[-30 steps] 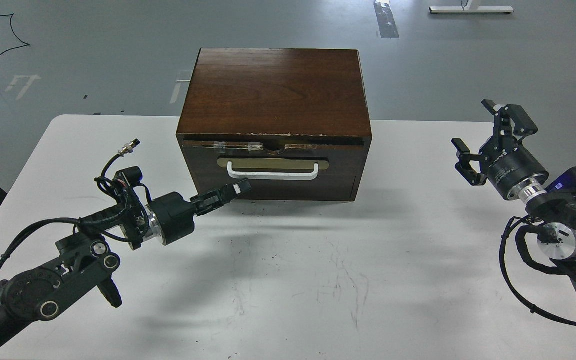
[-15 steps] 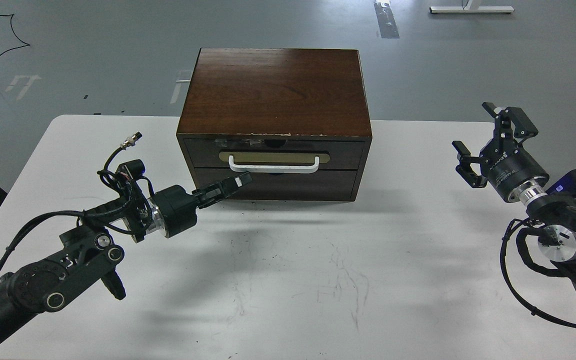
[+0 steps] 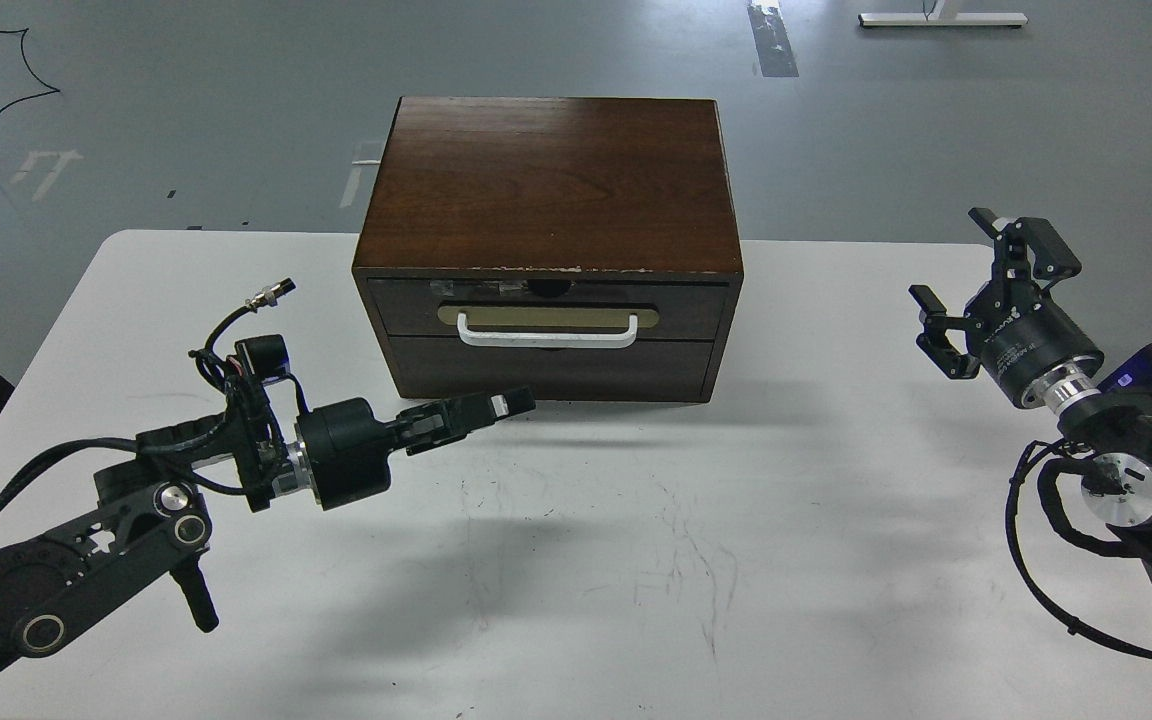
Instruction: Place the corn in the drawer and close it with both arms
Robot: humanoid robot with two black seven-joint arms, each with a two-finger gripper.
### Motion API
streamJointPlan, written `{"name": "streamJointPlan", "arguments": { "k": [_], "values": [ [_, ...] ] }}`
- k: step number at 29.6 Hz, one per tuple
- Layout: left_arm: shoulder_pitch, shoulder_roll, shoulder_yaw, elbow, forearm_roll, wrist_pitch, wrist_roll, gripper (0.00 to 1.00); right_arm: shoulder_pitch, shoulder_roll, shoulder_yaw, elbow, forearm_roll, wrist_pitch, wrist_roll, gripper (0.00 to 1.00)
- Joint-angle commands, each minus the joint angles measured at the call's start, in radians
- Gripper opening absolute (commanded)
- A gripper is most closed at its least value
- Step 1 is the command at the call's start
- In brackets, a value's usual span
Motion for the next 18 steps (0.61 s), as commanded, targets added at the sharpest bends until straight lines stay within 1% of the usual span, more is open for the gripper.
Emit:
{"name": "streamJointPlan", "arguments": {
  "k": [1,4,5,6,8,10,14,15,18],
  "values": [
    [-0.011,0.033,-0.094,0.009,-0.160,-0.002,0.000,0.99,0.000,0.000,0.000,0.001,0.000,0.000,0.000,1.00],
    [-0.012,0.046,-0.165,0.058,-0.246,-0.004,0.000,0.99,0.000,0.000,0.000,0.001,0.000,0.000,0.000,1.00],
    [-0.012,0.051,-0.191,0.102,-0.286,-0.002,0.000,0.99,0.000,0.000,0.000,0.001,0.000,0.000,0.000,1.00],
    [-0.012,0.051,-0.191,0.102,-0.286,-0.002,0.000,0.99,0.000,0.000,0.000,0.001,0.000,0.000,0.000,1.00],
    [-0.012,0.053,-0.221,0.182,-0.344,-0.002,0.000,0.99,0.000,0.002,0.000,0.002,0.000,0.000,0.000,1.00],
    [-0.015,0.056,-0.231,0.300,-0.386,-0.002,0.000,0.99,0.000,0.002,0.000,0.002,0.000,0.000,0.000,1.00],
    [-0.018,0.059,-0.230,0.409,-0.394,0.007,0.000,0.99,0.000,0.002,0.002,0.002,0.000,0.000,0.000,1.00],
    [-0.018,0.060,-0.230,0.453,-0.394,0.007,0.000,0.99,0.000,0.002,0.003,0.002,0.001,0.000,0.000,1.00],
    [-0.020,0.060,-0.228,0.544,-0.397,-0.005,0.000,0.99,0.000,0.002,0.006,0.001,0.000,0.000,0.000,1.00]
  ]
}}
